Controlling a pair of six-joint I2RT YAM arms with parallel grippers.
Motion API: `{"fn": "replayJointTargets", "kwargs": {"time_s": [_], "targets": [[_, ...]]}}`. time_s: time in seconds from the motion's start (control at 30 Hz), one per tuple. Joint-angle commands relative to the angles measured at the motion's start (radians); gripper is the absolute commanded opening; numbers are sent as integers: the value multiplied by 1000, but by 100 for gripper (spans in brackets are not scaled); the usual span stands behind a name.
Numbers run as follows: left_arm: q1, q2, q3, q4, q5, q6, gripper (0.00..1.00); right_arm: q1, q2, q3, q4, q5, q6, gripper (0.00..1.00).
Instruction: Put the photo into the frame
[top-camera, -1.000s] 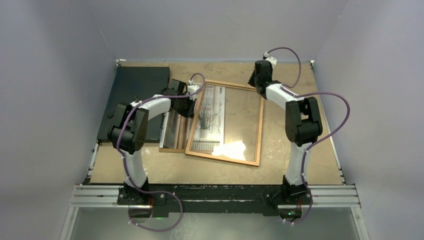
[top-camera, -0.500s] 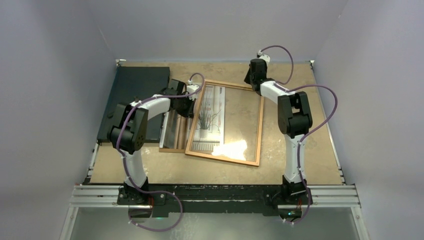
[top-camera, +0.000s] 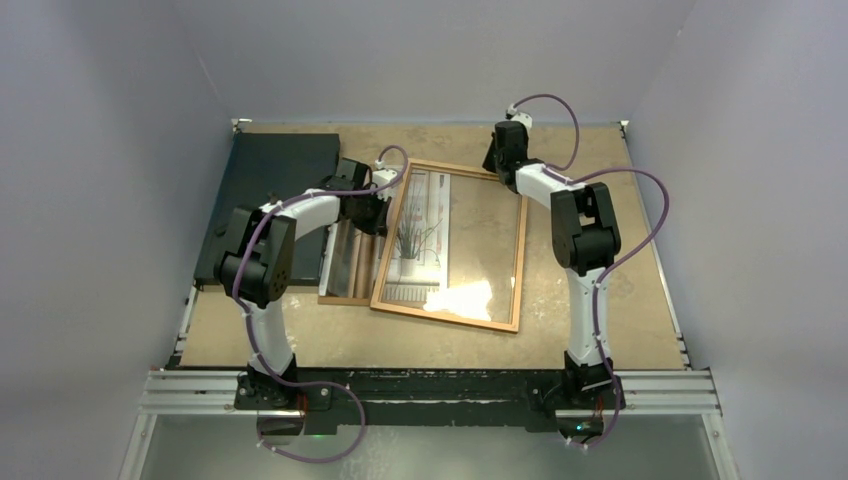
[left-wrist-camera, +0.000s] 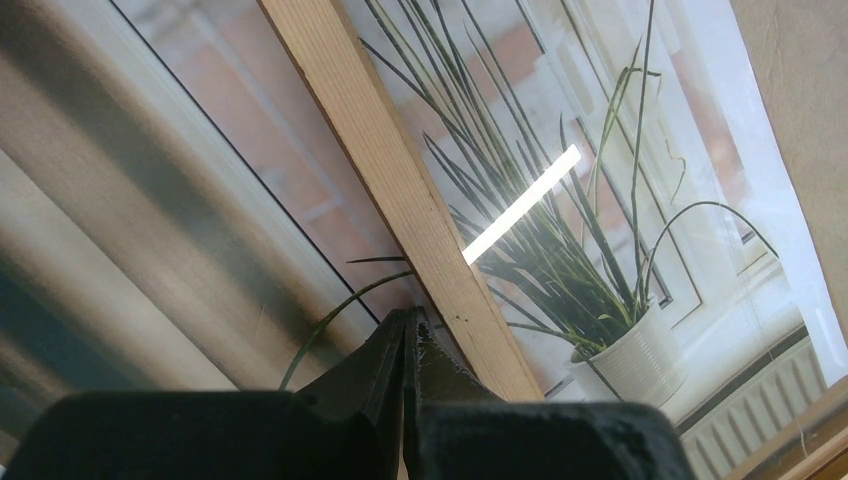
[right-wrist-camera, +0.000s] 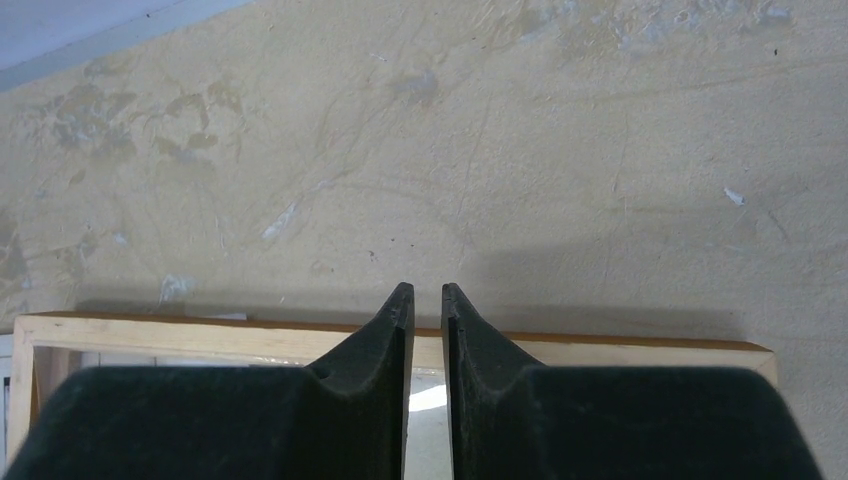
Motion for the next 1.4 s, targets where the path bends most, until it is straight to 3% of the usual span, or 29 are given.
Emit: {"fn": "replayJointTargets", "kwargs": {"time_s": [0.0,0.93,1.03,1.23,1.37], "targets": [[13,-19,-21,-12,8,22,0,5,19,23,7,-17,-14,18],[20,-40,-32,-16,6,20,0,39,-45,-118,38,-63,1,10],[19,-42,-34,-16,8,19,0,45,-71,-146,59,-60,5,12],[20,-46,-41,-16,9,17,0,58,-127,-179,100,-36,10,33],[20,-50,-45,-16,9,21,0,64,-151,-194,131,-39,-3,36]]}}
